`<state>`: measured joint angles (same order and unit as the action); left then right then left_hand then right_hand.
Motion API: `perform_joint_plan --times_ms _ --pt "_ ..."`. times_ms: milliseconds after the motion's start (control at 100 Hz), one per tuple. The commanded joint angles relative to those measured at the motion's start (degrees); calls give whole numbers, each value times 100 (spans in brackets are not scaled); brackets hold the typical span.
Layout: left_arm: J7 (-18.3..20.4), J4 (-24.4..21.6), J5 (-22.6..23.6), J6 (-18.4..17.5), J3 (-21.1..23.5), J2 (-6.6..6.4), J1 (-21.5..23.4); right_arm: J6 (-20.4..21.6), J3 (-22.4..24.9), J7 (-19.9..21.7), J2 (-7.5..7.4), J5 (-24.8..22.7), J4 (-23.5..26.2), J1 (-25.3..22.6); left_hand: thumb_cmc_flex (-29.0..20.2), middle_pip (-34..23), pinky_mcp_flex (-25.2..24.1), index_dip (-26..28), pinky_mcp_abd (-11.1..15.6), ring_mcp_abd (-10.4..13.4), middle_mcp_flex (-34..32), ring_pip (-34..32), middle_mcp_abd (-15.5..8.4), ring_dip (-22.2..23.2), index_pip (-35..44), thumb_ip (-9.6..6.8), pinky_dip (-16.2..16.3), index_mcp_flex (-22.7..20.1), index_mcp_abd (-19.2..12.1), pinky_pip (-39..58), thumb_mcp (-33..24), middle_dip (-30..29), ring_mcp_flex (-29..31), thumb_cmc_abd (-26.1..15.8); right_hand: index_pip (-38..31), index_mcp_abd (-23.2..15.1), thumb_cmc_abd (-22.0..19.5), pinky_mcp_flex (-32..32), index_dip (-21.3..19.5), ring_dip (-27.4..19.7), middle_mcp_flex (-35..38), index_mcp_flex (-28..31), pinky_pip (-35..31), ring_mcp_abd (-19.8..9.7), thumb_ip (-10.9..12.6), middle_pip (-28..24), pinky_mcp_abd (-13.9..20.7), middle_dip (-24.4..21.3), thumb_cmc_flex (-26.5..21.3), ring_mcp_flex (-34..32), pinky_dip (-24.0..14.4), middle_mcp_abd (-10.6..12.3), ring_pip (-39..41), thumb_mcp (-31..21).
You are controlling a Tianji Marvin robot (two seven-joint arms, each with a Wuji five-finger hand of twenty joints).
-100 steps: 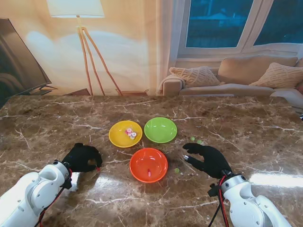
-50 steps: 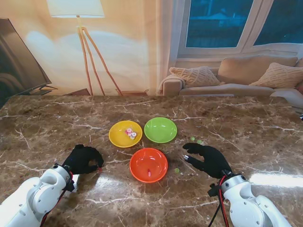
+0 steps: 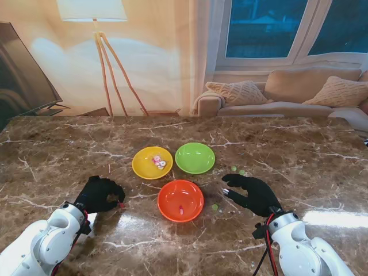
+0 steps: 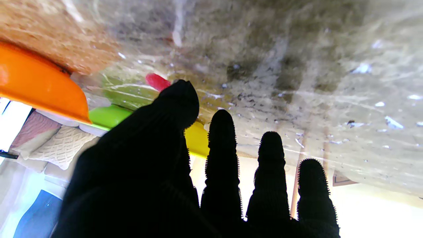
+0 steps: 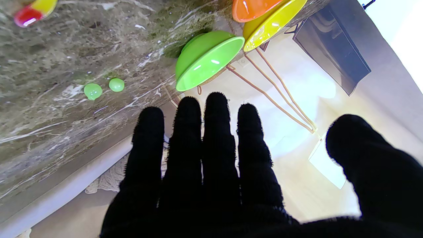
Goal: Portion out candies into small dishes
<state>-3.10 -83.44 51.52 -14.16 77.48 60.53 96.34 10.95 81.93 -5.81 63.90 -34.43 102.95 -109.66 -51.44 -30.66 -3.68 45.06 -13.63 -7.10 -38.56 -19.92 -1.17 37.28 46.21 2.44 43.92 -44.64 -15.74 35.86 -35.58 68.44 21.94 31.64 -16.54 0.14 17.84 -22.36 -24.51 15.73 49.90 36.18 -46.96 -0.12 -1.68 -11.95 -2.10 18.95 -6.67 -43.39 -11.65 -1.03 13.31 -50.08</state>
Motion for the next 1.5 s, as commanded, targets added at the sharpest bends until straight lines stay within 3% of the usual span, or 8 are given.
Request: perform_joint_plan --times_ms 0,350,590,830,1070,1490 --pt "-42 -143 44 38 46 17 91 -12 11 75 0 18 1 -43 113 -21 -111 242 152 64 -17 -92 -35 83 132 -105 109 92 -139 -45 33 94 -8 -222 -19 -143 36 -32 40 121 75 33 -117 177 14 9 12 106 -47 -156 -151 -11 -18 -92" --pt "-186 -839 208 65 368 62 430 5 29 37 7 5 -6 -47 113 35 -108 261 146 40 -58 -65 -30 62 112 -127 112 90 -165 -44 45 117 20 -229 -19 -143 37 -35 42 124 80 30 -118 172 15 8 12 108 -46 -161 -148 1 -17 -92" --pt "-410 -1000 70 93 6 121 161 10 30 2 13 9 -17 -54 110 68 -101 267 128 21 -81 -59 -31 60 98 -136 111 86 -153 -49 54 132 59 -231 -18 -144 42 -36 43 123 78 27 -116 166 14 8 12 108 -41 -158 -146 -1 -20 -91" --pt "-659 -747 -145 216 -728 190 -470 24 79 -18 18 7 -11 -74 107 104 -99 276 119 17 -78 -44 -26 55 95 -148 109 88 -155 -54 38 142 64 -227 -18 -139 43 -34 43 123 75 29 -115 178 15 9 19 107 -43 -158 -144 -2 -21 -97" --pt "-728 -218 -377 145 -1406 234 -1074 26 118 -20 22 21 -26 -86 98 160 -99 276 117 14 -60 -28 -9 50 98 -154 106 101 -167 -60 64 91 59 -255 -18 -141 42 -31 44 123 73 27 -113 170 14 10 14 106 -46 -154 -144 -14 -22 -94" --pt "-952 437 -660 -179 -2152 320 -1601 16 136 -23 26 47 -29 -99 90 185 -91 170 102 12 -33 -14 13 42 73 -151 105 77 -145 -59 126 8 69 -241 -17 -142 43 -33 44 123 78 28 -114 168 14 8 15 107 -48 -154 -144 2 -22 -94"
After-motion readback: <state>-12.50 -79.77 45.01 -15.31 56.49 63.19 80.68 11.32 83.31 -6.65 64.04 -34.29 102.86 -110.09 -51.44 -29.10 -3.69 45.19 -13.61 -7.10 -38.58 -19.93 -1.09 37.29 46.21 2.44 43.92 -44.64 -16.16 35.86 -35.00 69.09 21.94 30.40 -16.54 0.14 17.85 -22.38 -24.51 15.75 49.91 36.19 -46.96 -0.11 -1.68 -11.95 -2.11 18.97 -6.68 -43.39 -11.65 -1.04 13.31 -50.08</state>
